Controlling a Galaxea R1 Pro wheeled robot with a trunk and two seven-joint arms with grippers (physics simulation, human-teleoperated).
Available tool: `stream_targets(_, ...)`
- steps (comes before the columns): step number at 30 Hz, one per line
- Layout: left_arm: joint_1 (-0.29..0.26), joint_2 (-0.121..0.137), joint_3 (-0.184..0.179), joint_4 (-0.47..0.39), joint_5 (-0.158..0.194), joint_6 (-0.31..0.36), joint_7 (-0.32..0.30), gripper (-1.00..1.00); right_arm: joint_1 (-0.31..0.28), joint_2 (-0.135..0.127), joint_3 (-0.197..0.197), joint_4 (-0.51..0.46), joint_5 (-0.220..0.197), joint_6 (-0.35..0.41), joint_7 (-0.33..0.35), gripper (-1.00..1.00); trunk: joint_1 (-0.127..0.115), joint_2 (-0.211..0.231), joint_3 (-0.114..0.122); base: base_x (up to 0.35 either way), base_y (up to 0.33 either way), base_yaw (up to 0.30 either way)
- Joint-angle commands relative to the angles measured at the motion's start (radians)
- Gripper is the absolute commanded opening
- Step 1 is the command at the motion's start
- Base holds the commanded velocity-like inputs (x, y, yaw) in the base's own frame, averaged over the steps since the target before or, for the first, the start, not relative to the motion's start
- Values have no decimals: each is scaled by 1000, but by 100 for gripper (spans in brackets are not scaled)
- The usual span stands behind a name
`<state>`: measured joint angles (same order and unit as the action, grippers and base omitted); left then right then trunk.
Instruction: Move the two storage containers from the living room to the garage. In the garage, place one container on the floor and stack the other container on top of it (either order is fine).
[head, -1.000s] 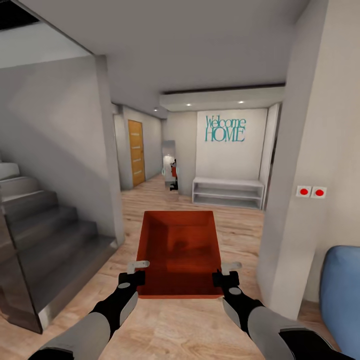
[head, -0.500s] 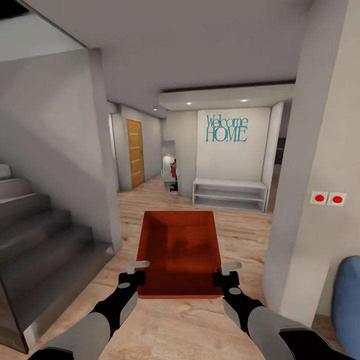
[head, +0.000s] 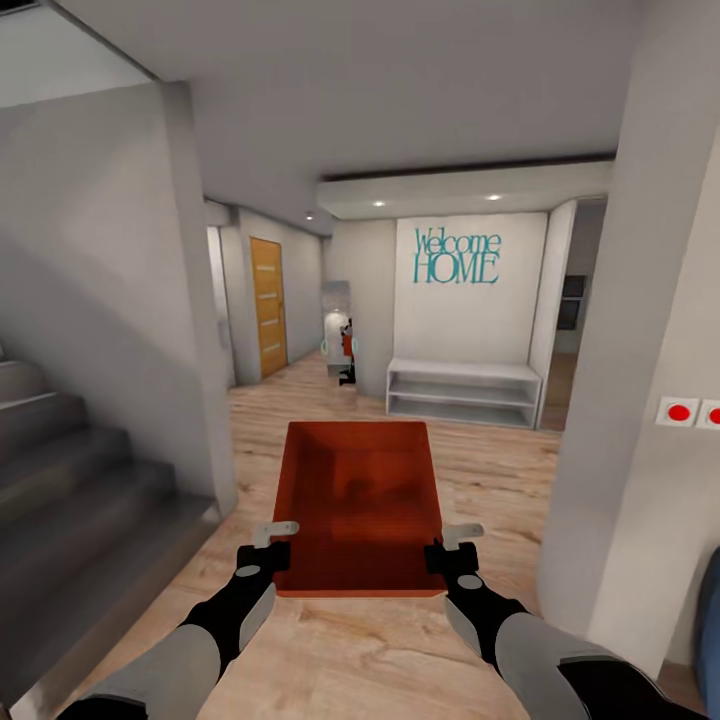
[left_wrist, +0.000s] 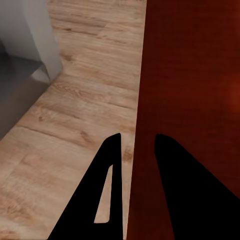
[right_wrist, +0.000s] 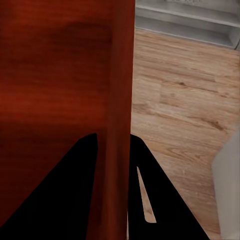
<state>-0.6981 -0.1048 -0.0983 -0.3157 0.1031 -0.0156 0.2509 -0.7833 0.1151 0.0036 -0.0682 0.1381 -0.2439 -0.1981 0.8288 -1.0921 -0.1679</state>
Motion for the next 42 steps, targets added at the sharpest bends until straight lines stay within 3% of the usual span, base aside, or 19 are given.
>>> stream_targets(1, -1, 11, 11, -3, -7, -44, 21, -100, 0, 0, -34, 4, -5, -3, -10, -100, 1, -1, -1, 322, 0, 0)
stream_targets(42, -1, 11, 11, -3, -8, -44, 21, -100, 0, -1, -34, 4, -5, -3, -10, -100, 1, -1, -1, 322, 0, 0)
